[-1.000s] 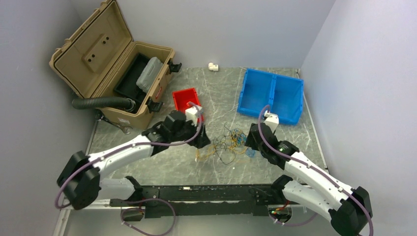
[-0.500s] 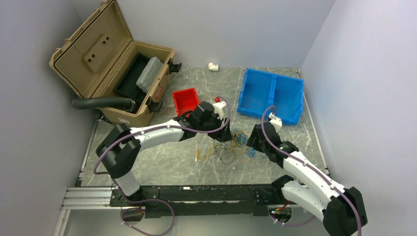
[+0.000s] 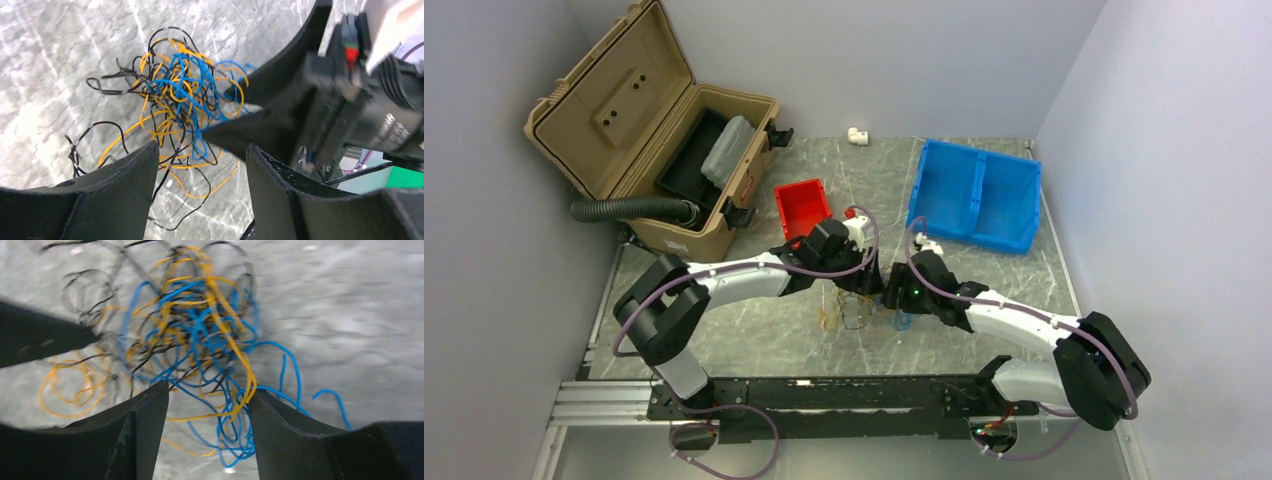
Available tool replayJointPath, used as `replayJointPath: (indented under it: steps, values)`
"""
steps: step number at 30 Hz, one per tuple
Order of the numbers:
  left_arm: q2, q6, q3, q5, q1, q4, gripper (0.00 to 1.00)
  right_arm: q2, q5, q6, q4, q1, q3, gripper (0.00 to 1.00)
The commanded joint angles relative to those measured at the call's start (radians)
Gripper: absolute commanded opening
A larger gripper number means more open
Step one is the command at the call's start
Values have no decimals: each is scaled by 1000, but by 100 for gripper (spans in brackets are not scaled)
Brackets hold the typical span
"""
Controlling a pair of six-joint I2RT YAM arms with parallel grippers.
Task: Untangle the cables
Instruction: Untie the cable.
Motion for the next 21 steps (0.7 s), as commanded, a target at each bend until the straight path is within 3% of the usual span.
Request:
replayJointPath:
  steps: [1,7,13,21]
  values:
    - [-86,-20,-47,-14,25,54,68,-38,-38,36,123,75,68,62]
    - [-76,5,-40,-30,28,15,66,-144,92,13,1,69,67,58]
    - [-24,13,-2,-10,26,-15,62,-170,113,-30,-67,63,75,57]
    - [86,4,82,7,-3,-39,61,-149,56,-40,-11,2,19,56]
